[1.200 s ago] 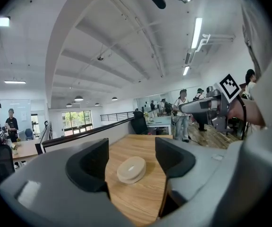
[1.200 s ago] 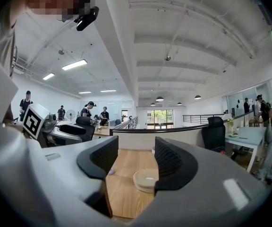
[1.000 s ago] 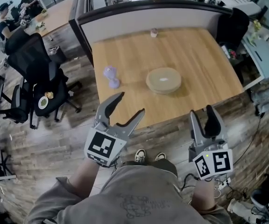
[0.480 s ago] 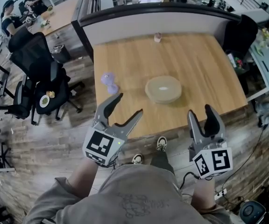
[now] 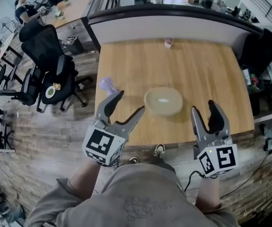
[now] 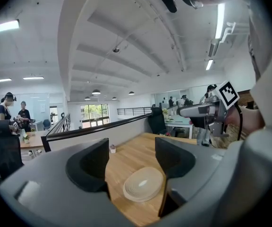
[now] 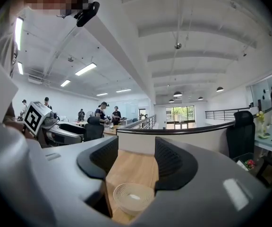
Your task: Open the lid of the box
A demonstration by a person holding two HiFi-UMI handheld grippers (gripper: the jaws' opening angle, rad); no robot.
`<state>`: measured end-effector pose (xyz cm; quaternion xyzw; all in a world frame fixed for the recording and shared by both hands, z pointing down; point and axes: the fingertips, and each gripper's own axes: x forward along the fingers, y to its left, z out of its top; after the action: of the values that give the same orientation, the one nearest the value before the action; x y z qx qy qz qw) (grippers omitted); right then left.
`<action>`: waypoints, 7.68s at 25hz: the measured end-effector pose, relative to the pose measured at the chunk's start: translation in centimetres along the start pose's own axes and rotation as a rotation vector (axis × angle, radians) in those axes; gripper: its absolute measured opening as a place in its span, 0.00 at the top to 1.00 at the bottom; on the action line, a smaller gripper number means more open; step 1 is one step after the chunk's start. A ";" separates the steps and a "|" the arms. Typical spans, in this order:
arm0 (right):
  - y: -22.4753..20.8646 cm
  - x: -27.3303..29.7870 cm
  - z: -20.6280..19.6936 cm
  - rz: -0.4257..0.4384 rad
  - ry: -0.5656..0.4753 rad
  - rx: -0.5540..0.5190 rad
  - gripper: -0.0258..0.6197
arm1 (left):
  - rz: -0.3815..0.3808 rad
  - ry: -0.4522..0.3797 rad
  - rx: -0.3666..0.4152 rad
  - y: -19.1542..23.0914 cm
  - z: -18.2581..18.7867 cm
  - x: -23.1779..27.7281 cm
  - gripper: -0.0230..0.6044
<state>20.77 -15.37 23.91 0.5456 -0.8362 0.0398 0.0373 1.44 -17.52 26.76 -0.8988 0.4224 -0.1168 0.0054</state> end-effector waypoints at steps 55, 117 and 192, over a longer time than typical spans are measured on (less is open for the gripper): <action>6.7 14.9 -23.8 0.256 0.579 -0.049 0.61 | -0.418 0.314 0.109 3.2 -26.3 12.5 0.45; 9.7 19.6 -34.3 0.284 0.692 -0.593 0.79 | -0.698 0.398 0.216 -0.2 -37.2 18.7 0.50; 3.1 7.3 6.6 0.226 -0.155 0.157 0.83 | -0.024 -0.037 -0.004 8.6 1.5 2.6 0.96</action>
<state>14.85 -21.42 18.03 0.4510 -0.8869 0.0668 -0.0746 -3.18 -25.19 24.93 -0.9060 0.4114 -0.0993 0.0103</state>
